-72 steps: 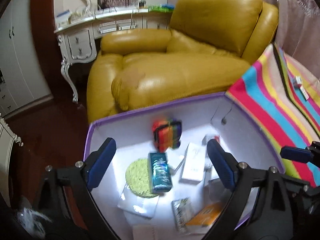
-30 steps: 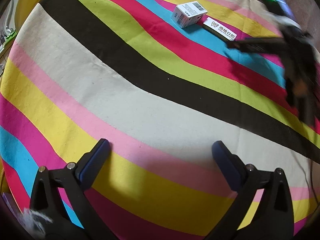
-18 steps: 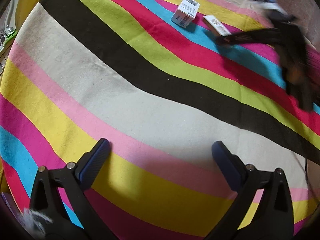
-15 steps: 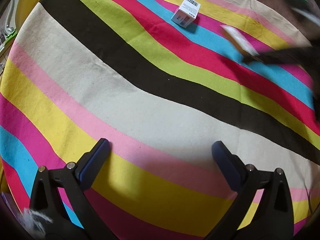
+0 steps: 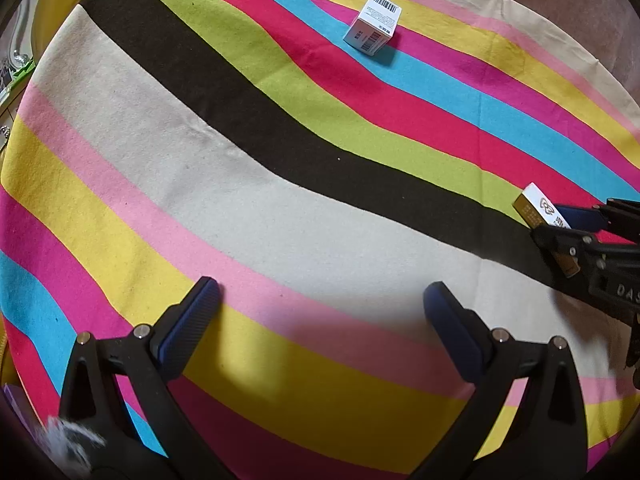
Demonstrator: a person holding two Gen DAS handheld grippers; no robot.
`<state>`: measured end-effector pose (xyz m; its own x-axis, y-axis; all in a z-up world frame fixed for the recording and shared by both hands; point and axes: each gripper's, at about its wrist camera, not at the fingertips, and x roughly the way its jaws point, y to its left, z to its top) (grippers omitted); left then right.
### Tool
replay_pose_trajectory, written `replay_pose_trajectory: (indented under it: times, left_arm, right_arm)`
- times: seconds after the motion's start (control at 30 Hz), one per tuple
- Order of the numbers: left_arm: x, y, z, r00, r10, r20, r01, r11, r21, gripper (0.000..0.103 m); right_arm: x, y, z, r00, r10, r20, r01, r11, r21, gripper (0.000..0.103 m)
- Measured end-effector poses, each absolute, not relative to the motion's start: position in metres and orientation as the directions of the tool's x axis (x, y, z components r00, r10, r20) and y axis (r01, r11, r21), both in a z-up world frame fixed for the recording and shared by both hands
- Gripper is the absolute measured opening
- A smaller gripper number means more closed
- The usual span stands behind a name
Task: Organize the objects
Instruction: 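Grasp the white barcode box with the left tool while the right tool holds the dental box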
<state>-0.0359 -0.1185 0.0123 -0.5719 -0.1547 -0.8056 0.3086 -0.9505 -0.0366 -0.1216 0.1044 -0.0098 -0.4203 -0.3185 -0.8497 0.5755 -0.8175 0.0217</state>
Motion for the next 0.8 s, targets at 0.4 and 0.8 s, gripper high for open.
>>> replay_pose_trajectory:
  times: [0.4, 0.8]
  left_arm:
    - [-0.039, -0.118, 0.013, -0.557, -0.179, -0.811, 0.324, -0.946, -0.014, 0.103]
    - [-0.209, -0.084, 0.048, -0.668, -0.354, -0.654, 0.177, -0.93, 0.323, 0.103]
  right_arm:
    - [-0.112, 0.126, -0.002, -0.583, -0.229, -0.779, 0.375, -0.927, -0.008, 0.032]
    - [-0.105, 0.134, 0.005, -0.584, -0.226, -0.78, 0.346, -0.938, 0.013, 0.032]
